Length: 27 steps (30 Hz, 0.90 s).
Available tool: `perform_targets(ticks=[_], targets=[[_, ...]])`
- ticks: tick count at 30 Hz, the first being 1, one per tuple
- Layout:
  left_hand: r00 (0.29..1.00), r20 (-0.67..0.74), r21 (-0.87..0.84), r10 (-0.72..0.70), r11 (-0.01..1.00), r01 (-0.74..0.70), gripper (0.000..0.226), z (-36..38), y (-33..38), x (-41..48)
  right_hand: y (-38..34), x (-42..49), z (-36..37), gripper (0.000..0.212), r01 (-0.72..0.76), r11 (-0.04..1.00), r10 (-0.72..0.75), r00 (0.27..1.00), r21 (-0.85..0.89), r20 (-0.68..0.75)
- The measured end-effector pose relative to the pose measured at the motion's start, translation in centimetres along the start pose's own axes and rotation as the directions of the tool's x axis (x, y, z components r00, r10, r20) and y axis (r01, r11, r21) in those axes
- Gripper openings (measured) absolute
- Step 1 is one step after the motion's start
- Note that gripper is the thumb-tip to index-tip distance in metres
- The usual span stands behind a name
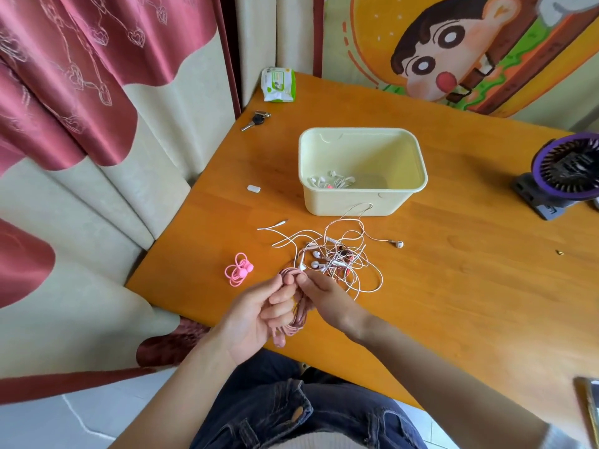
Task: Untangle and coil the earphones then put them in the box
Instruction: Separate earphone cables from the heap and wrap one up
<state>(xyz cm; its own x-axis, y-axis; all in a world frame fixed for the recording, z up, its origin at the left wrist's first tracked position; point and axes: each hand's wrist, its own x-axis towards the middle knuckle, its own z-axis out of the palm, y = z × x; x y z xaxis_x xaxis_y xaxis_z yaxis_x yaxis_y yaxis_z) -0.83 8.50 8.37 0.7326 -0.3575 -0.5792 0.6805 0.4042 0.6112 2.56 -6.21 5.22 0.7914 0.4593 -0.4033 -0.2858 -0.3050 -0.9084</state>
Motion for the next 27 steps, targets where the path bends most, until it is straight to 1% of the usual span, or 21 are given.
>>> perform_targets(ticks=[2, 4, 6, 7, 8, 10, 11, 13, 15, 17, 19, 22, 25, 27], targets=[[0.999, -0.040, 0.110, -0.023, 0.994, 0.027, 0.034, -0.5, 0.3, 0.0, 0.2, 0.6, 0.3, 0.027, 0.046, 0.990, -0.047, 0.999, -0.133, -0.003], [0.997, -0.075, 0.141, 0.000, 0.990, 0.011, 0.039, -1.2, 0.5, 0.0, 0.2, 1.5, 0.4, 0.026, 0.053, 0.980, -0.044, 0.998, -0.189, 0.050], [0.988, -0.147, 0.210, 0.049, 0.977, -0.017, 0.044, -2.0, 0.8, 0.0, 0.1, 2.5, 0.2, 0.024, 0.020, 0.975, 0.015, 0.988, -0.222, 0.153], [0.976, -0.202, 0.256, 0.079, 0.966, -0.025, 0.043, -2.6, 0.9, 0.0, 0.1, 3.1, 0.1, 0.025, -0.002, 0.963, 0.056, 0.979, -0.269, 0.194], [0.958, -0.265, 0.301, 0.108, 0.953, -0.024, 0.041, -3.3, 1.0, 0.0, 0.2, 3.8, -0.1, 0.031, -0.019, 0.941, 0.094, 0.973, -0.337, 0.209], [0.910, -0.377, 0.415, 0.171, 0.910, 0.001, 0.033, -4.8, 1.3, -0.1, 0.5, 5.3, -0.1, 0.046, -0.043, 0.881, 0.138, 0.976, -0.471, 0.169], [0.887, -0.414, 0.478, 0.205, 0.878, 0.020, 0.029, -5.5, 1.5, -0.1, 0.5, 6.2, 0.2, 0.049, -0.060, 0.860, 0.139, 0.983, -0.507, 0.119], [0.853, -0.447, 0.559, 0.268, 0.829, 0.032, 0.026, -6.4, 1.8, -0.1, 0.4, 7.7, 1.1, 0.048, -0.084, 0.848, 0.113, 0.993, -0.523, 0.024], [0.820, -0.477, 0.585, 0.316, 0.811, 0.028, 0.027, -7.2, 2.1, -0.1, 0.3, 9.3, 2.3, 0.048, -0.078, 0.832, 0.098, 0.995, -0.550, 0.007], [0.797, -0.495, 0.587, 0.348, 0.810, 0.011, 0.027, -7.8, 2.3, 0.0, 0.4, 10.7, 3.5, 0.051, -0.052, 0.785, 0.095, 0.995, -0.617, 0.037], [0.787, -0.495, 0.582, 0.367, 0.813, -0.013, 0.026, -8.5, 2.4, 0.2, 0.6, 11.9, 4.4, 0.056, -0.032, 0.734, 0.112, 0.991, -0.679, 0.075], [0.781, -0.499, 0.567, 0.376, 0.823, -0.034, 0.024, -9.3, 2.3, 0.3, 1.2, 13.2, 5.5, 0.061, -0.049, 0.709, 0.159, 0.983, -0.703, 0.092], [0.762, -0.516, 0.561, 0.392, 0.827, -0.045, 0.025, -10.3, 2.1, 0.6, 1.6, 14.0, 6.2, 0.056, -0.033, 0.651, 0.163, 0.982, -0.759, 0.097], [0.750, -0.525, 0.555, 0.402, 0.830, -0.056, 0.024, -10.8, 2.1, 0.7, 1.7, 14.3, 6.3, 0.050, -0.030, 0.646, 0.154, 0.984, -0.762, 0.092]])
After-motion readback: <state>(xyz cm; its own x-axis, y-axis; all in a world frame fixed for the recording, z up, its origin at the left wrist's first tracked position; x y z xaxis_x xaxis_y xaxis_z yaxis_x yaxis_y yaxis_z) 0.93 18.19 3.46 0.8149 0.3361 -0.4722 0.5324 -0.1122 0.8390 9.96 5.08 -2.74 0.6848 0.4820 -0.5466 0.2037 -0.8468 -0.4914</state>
